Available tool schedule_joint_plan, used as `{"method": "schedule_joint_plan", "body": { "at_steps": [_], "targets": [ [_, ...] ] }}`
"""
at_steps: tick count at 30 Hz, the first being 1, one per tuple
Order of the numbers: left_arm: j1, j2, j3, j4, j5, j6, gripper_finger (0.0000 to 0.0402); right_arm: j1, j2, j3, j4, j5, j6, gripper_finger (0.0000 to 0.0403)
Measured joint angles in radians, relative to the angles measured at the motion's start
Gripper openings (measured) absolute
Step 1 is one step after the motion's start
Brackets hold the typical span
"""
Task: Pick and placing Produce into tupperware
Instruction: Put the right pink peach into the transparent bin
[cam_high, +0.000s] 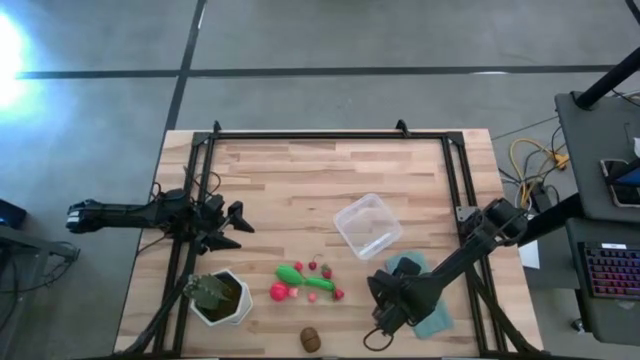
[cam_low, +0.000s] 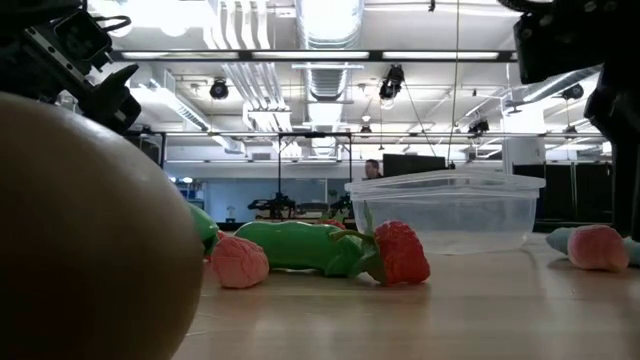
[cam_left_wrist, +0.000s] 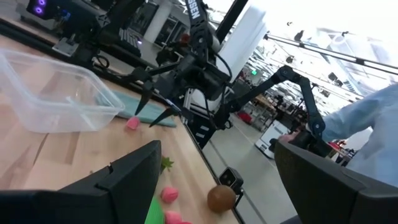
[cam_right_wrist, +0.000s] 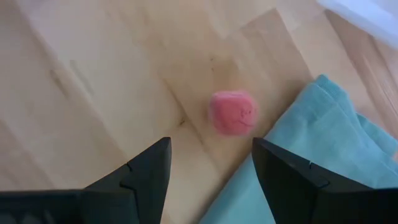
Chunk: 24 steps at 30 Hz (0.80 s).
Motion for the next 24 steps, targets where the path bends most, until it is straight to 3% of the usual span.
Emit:
{"method": "schedule_joint_plan", "body": {
  "at_steps": [24],
  "targets": [
    [0.0, 0.008, 0.0, 0.002, -0.005, 0.001, 0.0299, -0.069, 0.003, -0.095, 0.14, -0.035, -0.043, 0.0208]
  ]
}}
